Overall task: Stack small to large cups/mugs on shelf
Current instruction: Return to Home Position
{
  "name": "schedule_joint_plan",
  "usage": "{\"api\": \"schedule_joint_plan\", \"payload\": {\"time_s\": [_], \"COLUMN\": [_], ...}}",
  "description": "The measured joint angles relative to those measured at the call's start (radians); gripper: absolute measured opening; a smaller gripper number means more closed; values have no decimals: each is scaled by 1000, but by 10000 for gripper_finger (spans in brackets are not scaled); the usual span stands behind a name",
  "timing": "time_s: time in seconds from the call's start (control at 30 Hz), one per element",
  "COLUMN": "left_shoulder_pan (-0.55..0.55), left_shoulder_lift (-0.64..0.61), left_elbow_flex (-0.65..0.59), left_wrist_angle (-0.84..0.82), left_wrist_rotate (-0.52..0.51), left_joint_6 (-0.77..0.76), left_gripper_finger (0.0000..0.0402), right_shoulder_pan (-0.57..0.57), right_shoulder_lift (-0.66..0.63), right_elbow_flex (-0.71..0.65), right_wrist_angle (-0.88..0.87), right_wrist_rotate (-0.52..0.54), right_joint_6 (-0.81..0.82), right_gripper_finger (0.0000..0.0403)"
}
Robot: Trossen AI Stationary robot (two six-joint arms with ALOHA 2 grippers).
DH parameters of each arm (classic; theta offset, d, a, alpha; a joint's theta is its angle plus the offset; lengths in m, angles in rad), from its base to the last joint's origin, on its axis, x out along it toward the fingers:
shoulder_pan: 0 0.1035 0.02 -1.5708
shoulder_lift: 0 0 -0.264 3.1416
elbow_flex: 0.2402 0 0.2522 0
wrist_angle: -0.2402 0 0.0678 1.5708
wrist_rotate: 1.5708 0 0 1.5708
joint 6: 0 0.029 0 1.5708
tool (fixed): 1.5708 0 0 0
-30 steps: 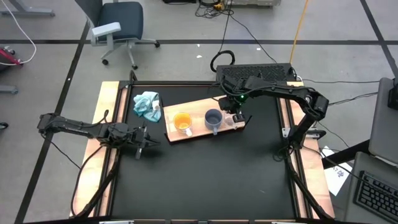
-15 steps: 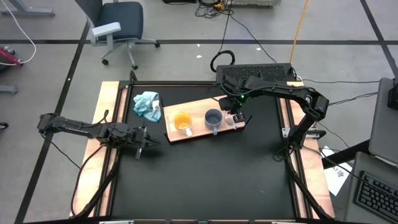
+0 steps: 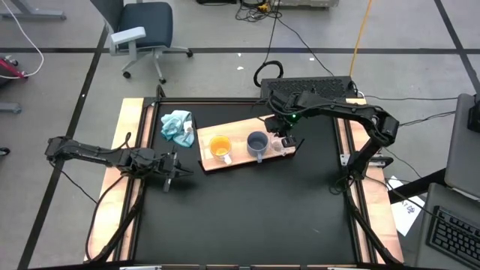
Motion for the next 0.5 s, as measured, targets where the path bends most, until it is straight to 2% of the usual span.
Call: {"api": "schedule_joint_plan", "payload": {"time_s": [0.5], "left_shoulder_pan": [0], "left_shoulder_lift": [0], "left_elbow_flex": [0], "left_wrist_angle": [2], "left_wrist_rotate": [0], "left_joint_6": [0], "left_gripper_finger": [33], "right_shoulder_pan": [81], "right_shoulder_lift": [-203], "right_elbow_flex": [1], "right_wrist_angle": [0], "right_wrist_rotate": [0], "right_joint_6": [75], "right_gripper_finger": [71]}}
